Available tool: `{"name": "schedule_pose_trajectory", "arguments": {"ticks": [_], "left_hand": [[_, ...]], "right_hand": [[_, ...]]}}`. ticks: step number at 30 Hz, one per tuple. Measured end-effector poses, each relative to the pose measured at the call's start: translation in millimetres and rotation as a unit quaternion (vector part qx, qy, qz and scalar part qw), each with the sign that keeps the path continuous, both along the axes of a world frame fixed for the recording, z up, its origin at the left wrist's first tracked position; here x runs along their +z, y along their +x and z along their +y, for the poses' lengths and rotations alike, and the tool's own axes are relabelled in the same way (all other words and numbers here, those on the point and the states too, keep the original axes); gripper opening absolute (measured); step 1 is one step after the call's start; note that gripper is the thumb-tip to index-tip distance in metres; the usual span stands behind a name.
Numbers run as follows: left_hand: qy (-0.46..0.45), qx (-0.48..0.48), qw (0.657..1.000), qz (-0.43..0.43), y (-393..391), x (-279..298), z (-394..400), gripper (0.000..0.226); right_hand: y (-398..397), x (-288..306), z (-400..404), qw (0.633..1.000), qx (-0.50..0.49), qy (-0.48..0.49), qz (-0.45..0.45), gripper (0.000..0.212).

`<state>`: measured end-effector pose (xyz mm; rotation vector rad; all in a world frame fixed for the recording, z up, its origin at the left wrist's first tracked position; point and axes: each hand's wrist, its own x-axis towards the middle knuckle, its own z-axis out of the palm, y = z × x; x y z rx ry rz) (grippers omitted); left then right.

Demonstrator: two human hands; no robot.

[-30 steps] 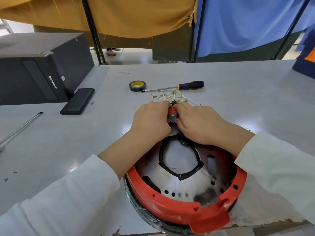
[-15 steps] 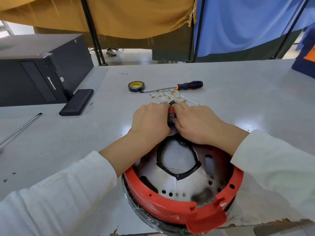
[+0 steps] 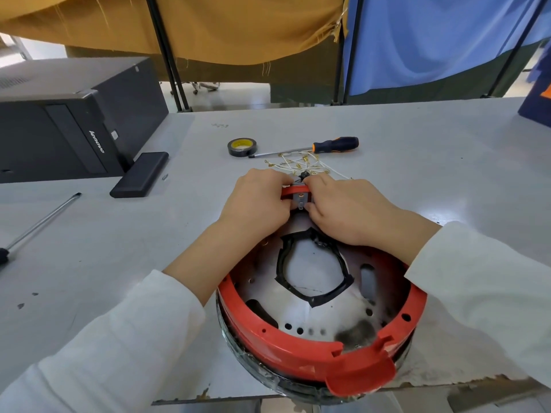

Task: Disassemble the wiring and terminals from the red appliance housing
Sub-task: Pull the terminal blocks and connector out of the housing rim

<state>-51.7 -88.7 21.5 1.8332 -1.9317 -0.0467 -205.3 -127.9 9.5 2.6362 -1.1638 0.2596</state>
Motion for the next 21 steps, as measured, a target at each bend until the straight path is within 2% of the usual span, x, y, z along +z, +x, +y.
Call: {"name": "schedule_pose_trajectory", "arguments": {"ticks": [6, 10, 13, 21], "left_hand": [[0.000, 0.026, 1.000, -0.001, -1, -1, -3, 0.018], [0.011, 0.057, 0.996, -0.067, -8, -4, -5, 0.005], [0.020, 0.070, 0.992, -0.101, -12, -3, -4, 0.013], [0.029, 0.085, 0.988, -0.128, -18, 2, -4, 0.014]], "right_hand": [[-1, -1, 1, 1.000, 0.012, -0.020, -0.009, 0.027], [2, -4, 1, 1.000, 0.003, -0.029, 0.002, 0.027], [3, -5, -1, 0.999, -0.007, -0.042, 0.020, 0.027], [7, -4, 1, 0.998, -0.017, -0.056, 0.028, 0.032]]}}
